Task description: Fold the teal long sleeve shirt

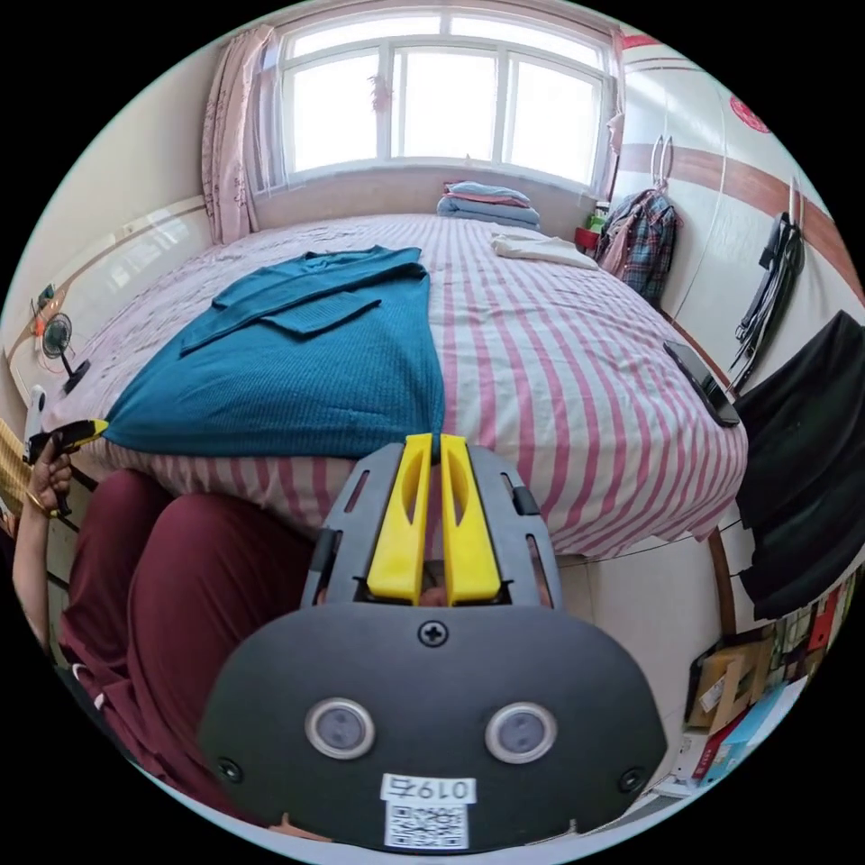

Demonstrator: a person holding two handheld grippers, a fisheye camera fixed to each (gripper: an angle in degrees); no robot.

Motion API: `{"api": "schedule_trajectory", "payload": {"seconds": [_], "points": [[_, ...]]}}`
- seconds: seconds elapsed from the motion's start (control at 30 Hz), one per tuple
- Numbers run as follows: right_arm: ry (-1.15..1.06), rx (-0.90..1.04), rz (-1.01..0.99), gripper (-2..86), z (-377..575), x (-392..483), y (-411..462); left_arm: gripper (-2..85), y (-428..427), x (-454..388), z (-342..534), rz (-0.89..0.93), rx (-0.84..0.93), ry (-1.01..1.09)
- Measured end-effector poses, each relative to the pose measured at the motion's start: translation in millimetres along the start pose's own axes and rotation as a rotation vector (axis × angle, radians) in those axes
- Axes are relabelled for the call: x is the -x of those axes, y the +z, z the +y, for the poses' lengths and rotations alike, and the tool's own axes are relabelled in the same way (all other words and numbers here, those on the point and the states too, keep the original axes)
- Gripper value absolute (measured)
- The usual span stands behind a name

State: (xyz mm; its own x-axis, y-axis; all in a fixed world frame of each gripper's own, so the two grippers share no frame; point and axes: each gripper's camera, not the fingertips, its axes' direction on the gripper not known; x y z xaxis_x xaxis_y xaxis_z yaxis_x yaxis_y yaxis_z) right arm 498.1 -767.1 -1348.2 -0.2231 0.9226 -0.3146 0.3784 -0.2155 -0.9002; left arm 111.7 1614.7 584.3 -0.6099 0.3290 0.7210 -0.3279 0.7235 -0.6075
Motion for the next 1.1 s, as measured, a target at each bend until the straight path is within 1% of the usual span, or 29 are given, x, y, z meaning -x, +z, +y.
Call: {"api": "schedule_trajectory", "payload": {"seconds": [0.13, 0.33, 0.53, 0.7, 0.83, 0.97, 1.1], "points": [[-0.038, 0.007, 0.081, 0.1, -7.3, 26.1, -4.1, 1.2, 3.6, -19.8, -2.6, -0.100, 0.009, 0.036], [-0.032, 0.011, 0.066, 1.6, -14.6, 34.3, -5.3, 1.3, 7.1, -37.3, -5.3, -0.154, 0.024, 0.083], [0.017, -0.047, 0.020, 6.2, -9.4, 21.9, -12.8, 1.5, 4.1, -34.5, -3.8, -0.066, -0.009, 0.051], [0.020, -0.055, 0.009, 7.3, -4.9, 15.9, -18.8, 1.7, -2.5, -35.7, 1.3, -0.018, -0.048, 0.058], [0.047, -0.084, 0.020, 6.6, -1.6, 10.4, -32.8, 1.5, -13.9, -42.0, 4.4, -0.050, -0.102, 0.049], [0.074, -0.139, -0.005, 6.2, -18.7, 3.2, -37.5, 1.8, -17.4, -48.9, -17.0, -0.045, -0.165, 0.038], [0.133, -0.124, -0.068, 5.5, -56.1, -13.5, -15.7, 1.8, -4.7, -54.0, -52.4, -0.096, -0.131, 0.012]]}}
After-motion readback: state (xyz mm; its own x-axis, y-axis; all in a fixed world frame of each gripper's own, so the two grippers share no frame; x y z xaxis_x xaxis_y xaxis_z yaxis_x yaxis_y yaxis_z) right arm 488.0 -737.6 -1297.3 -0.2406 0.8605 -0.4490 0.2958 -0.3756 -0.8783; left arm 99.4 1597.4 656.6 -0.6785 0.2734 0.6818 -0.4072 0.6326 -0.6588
